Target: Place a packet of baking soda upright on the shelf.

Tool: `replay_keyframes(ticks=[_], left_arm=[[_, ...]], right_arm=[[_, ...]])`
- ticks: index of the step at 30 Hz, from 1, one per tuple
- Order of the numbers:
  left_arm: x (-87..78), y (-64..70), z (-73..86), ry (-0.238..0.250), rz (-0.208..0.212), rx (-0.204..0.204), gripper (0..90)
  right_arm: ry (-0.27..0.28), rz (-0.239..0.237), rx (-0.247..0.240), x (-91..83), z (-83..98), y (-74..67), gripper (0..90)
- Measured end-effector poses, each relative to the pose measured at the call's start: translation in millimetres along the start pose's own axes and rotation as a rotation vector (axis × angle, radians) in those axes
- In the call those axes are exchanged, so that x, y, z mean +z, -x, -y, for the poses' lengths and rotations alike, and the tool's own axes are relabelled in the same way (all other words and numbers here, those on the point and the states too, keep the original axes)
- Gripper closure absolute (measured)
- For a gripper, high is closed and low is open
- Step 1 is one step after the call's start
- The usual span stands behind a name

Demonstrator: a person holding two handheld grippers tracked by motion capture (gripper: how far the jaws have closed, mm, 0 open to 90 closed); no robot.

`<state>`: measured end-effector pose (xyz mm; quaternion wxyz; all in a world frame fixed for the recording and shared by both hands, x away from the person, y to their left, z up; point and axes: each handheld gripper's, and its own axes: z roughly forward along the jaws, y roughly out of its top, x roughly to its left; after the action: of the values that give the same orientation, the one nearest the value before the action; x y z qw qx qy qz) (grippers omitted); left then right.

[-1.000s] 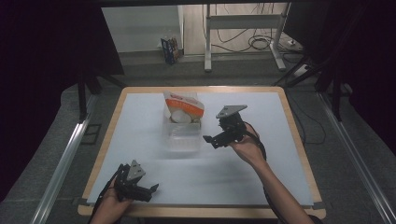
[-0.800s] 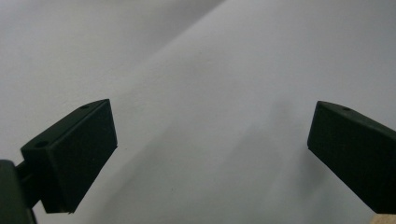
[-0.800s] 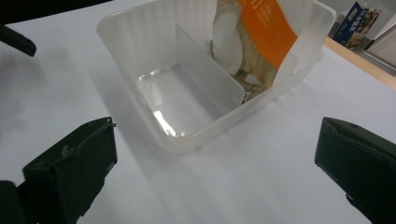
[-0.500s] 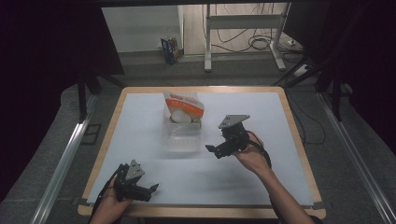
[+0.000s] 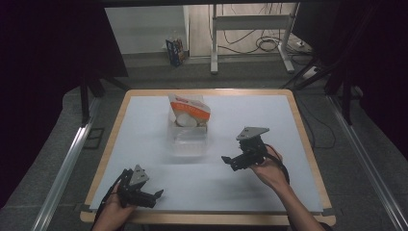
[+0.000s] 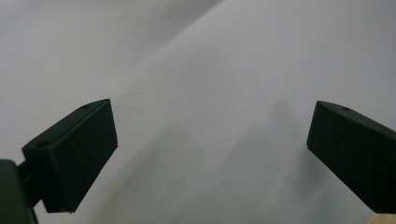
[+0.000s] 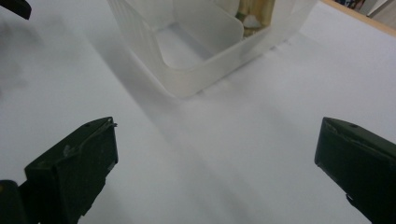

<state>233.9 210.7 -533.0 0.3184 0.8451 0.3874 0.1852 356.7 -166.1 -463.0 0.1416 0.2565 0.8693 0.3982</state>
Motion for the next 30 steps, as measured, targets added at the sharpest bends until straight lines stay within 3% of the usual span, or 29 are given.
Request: replay_keyframes(ticks=[11, 19, 30], left_arm=[[0.0, 0.0, -0.1, -0.002, 0.001, 0.004, 1.8], [0.3, 0.7, -0.2, -0.002, 0.000, 0.001, 1.9], [0.5, 0.7, -0.3, -0.003, 0.000, 0.001, 1.9]], right_arm=[[0.017, 0.035, 0.027, -21.4, 14.8, -0.9, 0.0], [0.022, 0.088, 0.002, -37.1, 27.8, -4.1, 0.0], [0.015, 0.122, 0.015, -51.7, 49.1, -6.2, 0.0]])
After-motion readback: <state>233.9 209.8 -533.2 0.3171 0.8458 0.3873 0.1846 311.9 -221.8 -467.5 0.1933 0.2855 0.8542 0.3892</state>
